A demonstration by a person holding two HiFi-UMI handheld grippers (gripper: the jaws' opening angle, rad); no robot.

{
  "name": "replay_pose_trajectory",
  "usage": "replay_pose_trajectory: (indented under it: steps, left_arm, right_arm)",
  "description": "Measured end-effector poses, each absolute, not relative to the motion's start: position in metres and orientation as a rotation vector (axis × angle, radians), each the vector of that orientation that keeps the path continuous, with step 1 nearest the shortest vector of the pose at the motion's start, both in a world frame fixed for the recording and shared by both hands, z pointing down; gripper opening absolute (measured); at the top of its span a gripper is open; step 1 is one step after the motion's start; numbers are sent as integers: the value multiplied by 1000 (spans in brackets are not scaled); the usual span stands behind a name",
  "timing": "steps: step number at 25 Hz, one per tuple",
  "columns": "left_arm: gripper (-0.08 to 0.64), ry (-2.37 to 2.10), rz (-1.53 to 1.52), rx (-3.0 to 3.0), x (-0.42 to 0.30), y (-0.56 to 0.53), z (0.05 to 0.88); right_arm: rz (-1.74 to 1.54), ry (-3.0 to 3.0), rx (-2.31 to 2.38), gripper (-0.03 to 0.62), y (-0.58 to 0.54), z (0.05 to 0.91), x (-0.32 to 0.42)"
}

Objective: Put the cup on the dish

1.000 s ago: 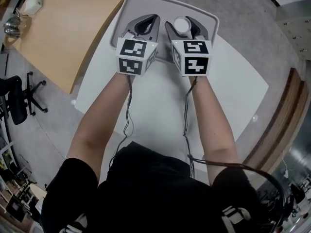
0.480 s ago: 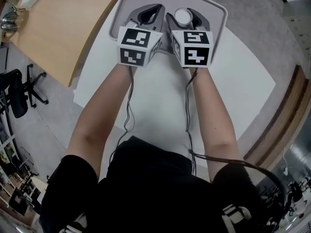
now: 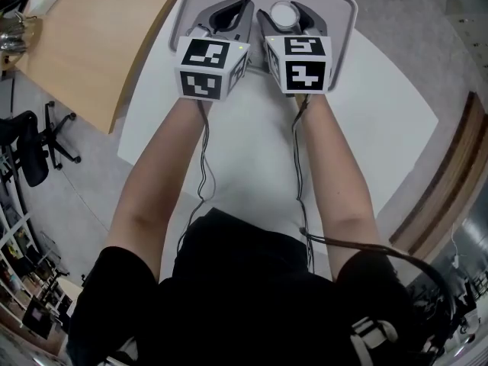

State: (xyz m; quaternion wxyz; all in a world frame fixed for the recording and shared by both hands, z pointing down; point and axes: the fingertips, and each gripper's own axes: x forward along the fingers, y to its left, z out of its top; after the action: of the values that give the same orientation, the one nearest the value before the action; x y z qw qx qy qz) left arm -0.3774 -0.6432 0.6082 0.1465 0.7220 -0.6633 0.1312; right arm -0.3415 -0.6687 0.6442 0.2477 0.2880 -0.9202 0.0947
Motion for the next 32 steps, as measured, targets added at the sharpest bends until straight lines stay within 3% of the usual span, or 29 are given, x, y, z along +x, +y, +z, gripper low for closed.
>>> replay_pose_trajectory:
  steps: [17,32]
  left_arm:
    - [8,-1945,352,2074,-381,-628,583]
    - [8,-1923,351,2149,-366,-575,526]
  right_arm:
    - [170,-2463,729,245,-662,639,-348]
    - [116,-2598,850,244,-619,526,-320]
